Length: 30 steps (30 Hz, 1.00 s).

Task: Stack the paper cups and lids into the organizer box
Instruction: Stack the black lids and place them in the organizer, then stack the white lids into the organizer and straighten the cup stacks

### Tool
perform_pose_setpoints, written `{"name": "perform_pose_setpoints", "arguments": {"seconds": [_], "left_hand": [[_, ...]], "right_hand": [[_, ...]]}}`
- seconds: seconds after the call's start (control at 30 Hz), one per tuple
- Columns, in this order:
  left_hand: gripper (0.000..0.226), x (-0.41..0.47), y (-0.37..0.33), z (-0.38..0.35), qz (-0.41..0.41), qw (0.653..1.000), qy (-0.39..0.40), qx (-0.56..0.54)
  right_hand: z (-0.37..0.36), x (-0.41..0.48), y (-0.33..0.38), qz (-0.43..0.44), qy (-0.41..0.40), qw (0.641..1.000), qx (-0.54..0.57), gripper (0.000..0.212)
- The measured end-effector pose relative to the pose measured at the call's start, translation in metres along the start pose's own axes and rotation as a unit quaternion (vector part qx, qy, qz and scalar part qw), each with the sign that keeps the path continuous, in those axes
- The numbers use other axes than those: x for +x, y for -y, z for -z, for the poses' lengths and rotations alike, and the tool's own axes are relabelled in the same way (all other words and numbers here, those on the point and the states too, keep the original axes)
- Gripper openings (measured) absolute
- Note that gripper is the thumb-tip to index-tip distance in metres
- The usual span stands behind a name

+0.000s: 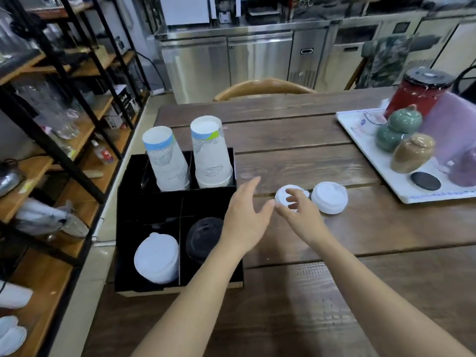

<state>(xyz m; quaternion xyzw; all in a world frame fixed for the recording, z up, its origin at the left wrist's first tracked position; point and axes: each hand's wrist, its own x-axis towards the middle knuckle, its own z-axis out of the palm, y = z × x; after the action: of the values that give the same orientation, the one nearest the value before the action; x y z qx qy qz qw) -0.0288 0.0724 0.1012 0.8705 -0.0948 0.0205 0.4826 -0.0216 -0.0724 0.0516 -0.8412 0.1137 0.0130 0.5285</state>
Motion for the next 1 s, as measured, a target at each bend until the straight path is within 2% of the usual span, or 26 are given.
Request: {"name": "perform_pose_setpoints", "arguments": {"seconds": [0.07,0.1,0.17,0.2,0.3,0.37,0.5,0.6,0.7,0.77,0.83,0.9,1.0], "left_hand": [[0.06,0.012,0.001,-0.025,0.02,0.999,0.04,-0.004],[0.061,0.018,0.004,-0.036,0.036,0.998,0.057,-0.007],[0.063,0.032,0.011,-0.057,0.079,0.993,0.086,-0.015],[0.063,0.038,0.016,-0.065,0.104,0.99,0.097,-0.019],[0.059,0.055,0.03,-0.087,0.159,0.981,0.113,-0.009],[0.06,0.065,0.04,-0.098,0.19,0.974,0.124,-0.012],[0.065,0.083,0.052,-0.113,0.269,0.952,0.136,-0.057],[0.056,0.089,0.059,-0.122,0.285,0.945,0.143,-0.069],[0.041,0.092,0.06,-0.128,0.289,0.945,0.119,-0.094],[0.028,0.095,0.062,-0.13,0.312,0.937,0.064,-0.14],[0.016,0.096,0.065,-0.128,0.353,0.918,-0.004,-0.181],[0.021,0.094,0.069,-0.124,0.395,0.893,-0.036,-0.213],[0.04,0.093,0.071,-0.116,0.439,0.849,-0.031,-0.294]], "right_hand": [[0.009,0.005,-0.013,-0.026,0.008,0.999,0.017,0.065],[0.014,0.007,-0.019,-0.036,0.013,0.999,0.036,0.063],[0.02,0.012,-0.029,-0.051,0.024,0.996,0.065,0.038],[0.023,0.015,-0.034,-0.055,0.03,0.996,0.066,0.034],[0.025,0.025,-0.05,-0.051,0.056,0.996,0.038,0.056],[0.026,0.031,-0.056,-0.051,0.056,0.996,0.057,0.059],[0.023,0.045,-0.068,-0.104,0.051,0.988,0.106,0.067],[0.018,0.054,-0.074,-0.131,0.038,0.981,0.135,0.072],[0.015,0.06,-0.074,-0.152,0.015,0.971,0.184,0.065],[0.014,0.064,-0.073,-0.159,-0.009,0.966,0.205,0.062],[0.013,0.066,-0.072,-0.153,-0.025,0.973,0.172,0.061],[0.012,0.067,-0.07,-0.129,-0.033,0.984,0.121,0.055],[0.014,0.067,-0.067,-0.079,-0.037,0.994,0.072,0.047]]}}
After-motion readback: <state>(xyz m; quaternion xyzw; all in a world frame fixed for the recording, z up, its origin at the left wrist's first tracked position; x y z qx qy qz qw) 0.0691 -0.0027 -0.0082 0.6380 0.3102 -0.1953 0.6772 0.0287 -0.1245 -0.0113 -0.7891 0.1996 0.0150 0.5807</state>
